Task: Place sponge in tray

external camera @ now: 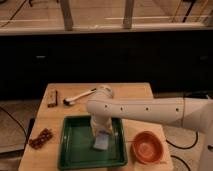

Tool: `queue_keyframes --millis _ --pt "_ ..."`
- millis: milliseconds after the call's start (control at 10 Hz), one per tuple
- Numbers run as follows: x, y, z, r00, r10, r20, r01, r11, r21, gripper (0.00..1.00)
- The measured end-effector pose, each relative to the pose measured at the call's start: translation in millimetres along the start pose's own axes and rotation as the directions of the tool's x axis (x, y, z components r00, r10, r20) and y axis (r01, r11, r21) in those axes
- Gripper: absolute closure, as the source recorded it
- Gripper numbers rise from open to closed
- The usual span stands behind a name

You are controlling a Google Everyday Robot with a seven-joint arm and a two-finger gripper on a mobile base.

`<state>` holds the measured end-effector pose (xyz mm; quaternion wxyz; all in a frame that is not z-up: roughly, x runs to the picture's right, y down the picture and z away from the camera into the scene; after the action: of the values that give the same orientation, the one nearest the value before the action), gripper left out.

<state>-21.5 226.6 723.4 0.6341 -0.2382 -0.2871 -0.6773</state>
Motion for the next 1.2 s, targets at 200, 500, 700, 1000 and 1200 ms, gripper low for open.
queue_keyframes --millis 200,500,700,1000,1200 --pt "-0.1 -0.6 0.3 1.0 -0.002 0.0 0.002 1.0 -0.002 0.72" --pt "-0.8 -2.6 1.2 1.0 0.003 -0.001 -0.003 1.0 -0.005 0.42" --pt "-1.0 -3.3 1.8 1.0 0.007 0.0 -0.007 1.0 -0.004 0.23" --pt "0.3 -4.5 2.0 1.0 0.009 0.001 -0.009 1.0 0.001 0.2" --pt "2.7 -5.3 1.3 1.0 0.002 0.003 -0.002 1.0 0.005 0.2"
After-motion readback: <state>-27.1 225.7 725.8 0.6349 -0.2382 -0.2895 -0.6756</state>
